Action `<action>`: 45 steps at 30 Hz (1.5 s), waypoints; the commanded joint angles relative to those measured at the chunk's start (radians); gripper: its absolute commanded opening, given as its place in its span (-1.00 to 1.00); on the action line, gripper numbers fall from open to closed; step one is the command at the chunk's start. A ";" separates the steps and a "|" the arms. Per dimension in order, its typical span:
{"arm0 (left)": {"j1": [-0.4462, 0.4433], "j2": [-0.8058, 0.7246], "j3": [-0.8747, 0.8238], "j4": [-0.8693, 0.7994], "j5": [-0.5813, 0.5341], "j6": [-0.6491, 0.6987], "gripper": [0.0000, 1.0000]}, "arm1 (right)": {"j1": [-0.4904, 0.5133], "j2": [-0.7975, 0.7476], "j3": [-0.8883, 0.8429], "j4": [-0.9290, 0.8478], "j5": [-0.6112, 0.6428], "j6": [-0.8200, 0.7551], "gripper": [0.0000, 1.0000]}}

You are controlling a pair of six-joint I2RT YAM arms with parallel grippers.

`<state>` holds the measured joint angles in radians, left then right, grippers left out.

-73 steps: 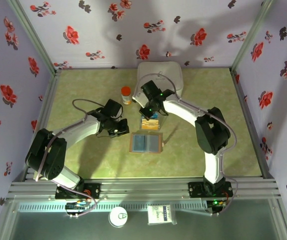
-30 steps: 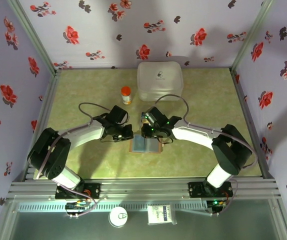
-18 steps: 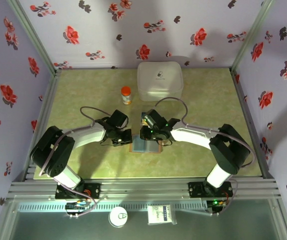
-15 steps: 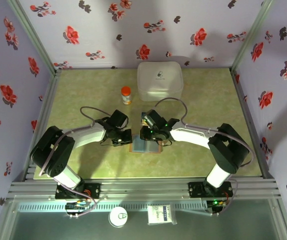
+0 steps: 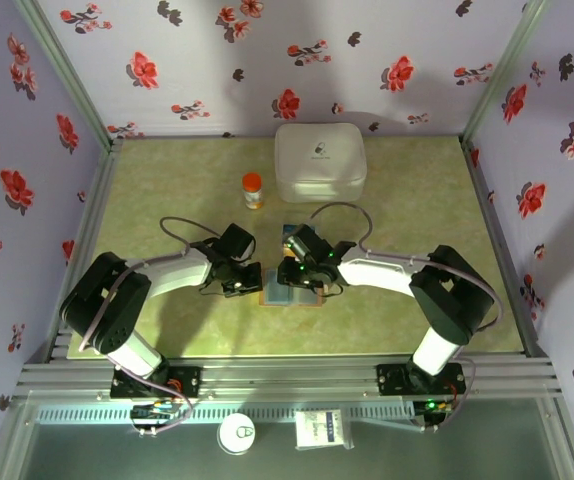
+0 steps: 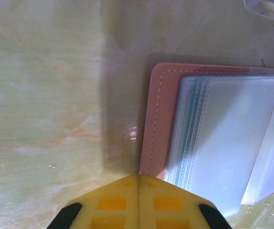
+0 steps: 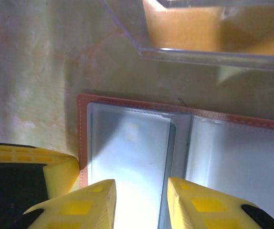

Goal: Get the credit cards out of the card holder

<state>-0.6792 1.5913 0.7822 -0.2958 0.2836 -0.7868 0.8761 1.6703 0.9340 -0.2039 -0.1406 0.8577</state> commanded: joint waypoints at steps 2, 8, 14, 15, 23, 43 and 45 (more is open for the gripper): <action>-0.008 -0.014 0.005 -0.030 -0.014 -0.008 -1.00 | 0.014 0.006 -0.006 0.031 -0.019 0.029 -0.32; -0.010 -0.050 0.021 -0.035 -0.010 -0.013 -1.00 | 0.017 0.005 -0.010 0.037 -0.019 0.032 -0.32; -0.017 -0.034 0.032 -0.011 0.015 -0.022 -1.00 | 0.018 0.003 -0.004 0.031 -0.019 0.027 -0.33; -0.019 -0.030 0.030 -0.009 0.013 -0.023 -1.00 | 0.017 0.004 -0.003 0.031 -0.020 0.026 -0.33; -0.020 0.004 -0.005 0.012 0.014 -0.030 -1.00 | 0.017 0.011 -0.010 0.051 -0.046 0.036 -0.31; -0.019 0.004 -0.003 -0.043 -0.029 -0.009 -1.00 | 0.020 0.037 -0.012 -0.006 0.009 0.037 -0.31; -0.020 0.004 -0.001 -0.046 -0.030 -0.010 -1.00 | 0.019 0.031 -0.012 -0.020 0.019 0.032 -0.31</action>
<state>-0.6922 1.5867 0.7822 -0.3084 0.2779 -0.8055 0.8848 1.7134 0.9314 -0.1616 -0.1699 0.8944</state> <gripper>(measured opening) 0.037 0.347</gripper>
